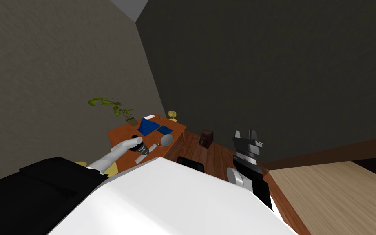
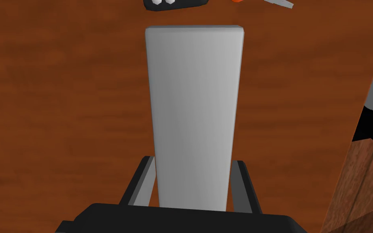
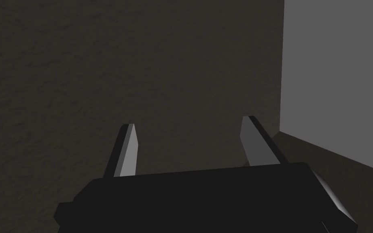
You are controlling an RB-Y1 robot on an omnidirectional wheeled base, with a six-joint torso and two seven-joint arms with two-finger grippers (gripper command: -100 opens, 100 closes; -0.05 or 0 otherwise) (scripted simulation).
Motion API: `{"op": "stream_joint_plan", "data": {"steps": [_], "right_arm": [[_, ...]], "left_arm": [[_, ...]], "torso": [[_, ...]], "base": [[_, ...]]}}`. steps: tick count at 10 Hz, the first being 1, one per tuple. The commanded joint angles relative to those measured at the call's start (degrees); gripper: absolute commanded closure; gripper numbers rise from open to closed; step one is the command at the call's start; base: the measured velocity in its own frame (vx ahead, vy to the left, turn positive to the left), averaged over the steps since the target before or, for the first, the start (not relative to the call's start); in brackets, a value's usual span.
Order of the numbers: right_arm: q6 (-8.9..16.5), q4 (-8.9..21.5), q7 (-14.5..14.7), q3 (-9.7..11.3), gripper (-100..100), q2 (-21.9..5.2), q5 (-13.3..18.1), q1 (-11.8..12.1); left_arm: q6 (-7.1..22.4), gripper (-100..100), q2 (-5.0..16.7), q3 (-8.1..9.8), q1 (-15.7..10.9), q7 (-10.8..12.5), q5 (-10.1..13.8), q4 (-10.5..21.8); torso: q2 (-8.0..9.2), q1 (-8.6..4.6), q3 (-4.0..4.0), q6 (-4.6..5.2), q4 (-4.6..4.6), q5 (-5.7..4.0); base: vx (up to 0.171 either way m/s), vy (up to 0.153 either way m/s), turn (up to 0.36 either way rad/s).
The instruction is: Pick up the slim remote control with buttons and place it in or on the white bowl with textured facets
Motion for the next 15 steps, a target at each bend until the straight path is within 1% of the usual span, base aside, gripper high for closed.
{"op": "stream_joint_plan", "data": {"steps": [1, 3, 5, 6, 8, 9, 10, 11, 12, 13, 14, 15], "right_arm": [[0.0, 0.0, 0.0, 0.0, 0, 0.0, 0.0, 0.0], [0.0, 0.0, 0.0, 0.0, 0, 0.0, 0.0, 0.0], [0.0, 0.0, 0.0, 0.0, 0, 0.0, 0.0, 0.0], [0.0, 0.0, 0.0, 0.0, 0, 0.0, 0.0, 0.0], [0.0, 0.0, 0.0, 0.0, 0, 0.0, 0.0, 0.0], [0.0, 0.0, 0.0, 0.0, 0, 0.0, 0.0, 0.0], [0.0, 0.0, 0.0, 0.0, 0, 0.0, 0.0, 0.0], [0.0, 0.0, 0.0, 0.0, 0, 0.0, 0.0, 0.0], [0.0, 0.0, 0.0, 0.0, 0, 0.0, 0.0, 0.0], [0.0, 0.0, 0.0, 0.0, 0, 0.0, 0.0, 0.0], [0.0, 0.0, 0.0, 0.0, 0, 0.0, 0.0, 0.0], [0.0, 0.0, 0.0, 0.0, 0, 0.0, 0.0, 0.0]], "left_arm": [[1.8, 100, 1.1, -0.08, 0.3, 1.3, 0.9, -1.7], [3.0, 100, 2.2, -0.01, 0.3, 2.2, 1.6, -3.1], [4.8, 100, 4.0, 0.23, 0.3, 3.5, 2.7, -5.0], [5.3, 100, 4.5, 0.28, 0.3, 3.8, 3.0, -5.6], [7.4, 100, 6.3, 0.4, 0.4, 5.3, 4.3, -7.8], [8.0, 100, 6.8, 0.42, 0.4, 5.7, 4.6, -8.4], [9.1, 100, 7.8, 0.47, 0.4, 6.5, 5.2, -9.5], [10.1, 100, 8.8, 0.53, 0.4, 7.3, 5.8, -10.7], [10.6, 100, 9.3, 0.56, 0.4, 7.7, 6.1, -11.2], [12.0, 100, 10.5, 0.63, 0.4, 8.6, 6.8, -12.7], [12.8, 100, 11.3, 0.66, 0.4, 9.3, 7.3, -13.6], [12.2, 100, 10.9, 0.89, 0.8, 8.9, 7.1, -13.5]], "torso": [[0.0, 0.0, 0.0, 0.0, 0.0, 0.0], [0.04, -0.15, 0.02, 0.01, 0.01, -0.05], [0.15, -0.2, 0.1, 0.0, 0.05, -0.08], [0.11, -0.21, 0.08, 0.09, 0.07, 0.0], [-0.06, -0.24, 0.0, 0.37, 0.08, 0.24], [-0.3, -0.21, -0.12, 0.53, 0.06, 0.39], [-0.49, -0.06, -0.24, 0.63, 0.02, 0.52], [-0.57, -0.01, -0.29, 0.68, -0.01, 0.55], [-0.63, -0.11, -0.33, 0.71, -0.03, 0.55], [-0.64, -0.15, -0.35, 0.7, -0.05, 0.57], [-0.68, -0.15, -0.37, 0.72, -0.06, 0.56], [-0.74, -0.16, -0.4, 0.75, -0.07, 0.54]], "base": [[0.088, -0.054, -0.043], [0.079, -0.07, -0.037], [0.065, -0.07, -0.025], [0.062, -0.058, -0.012], [0.074, -0.076, -0.043], [0.099, -0.051, -0.027], [0.09, -0.054, -0.078], [0.094, -0.089, -0.066], [0.094, -0.097, -0.034], [0.099, -0.095, -0.049], [0.111, -0.092, -0.054], [0.052, -0.039, -0.019]]}}
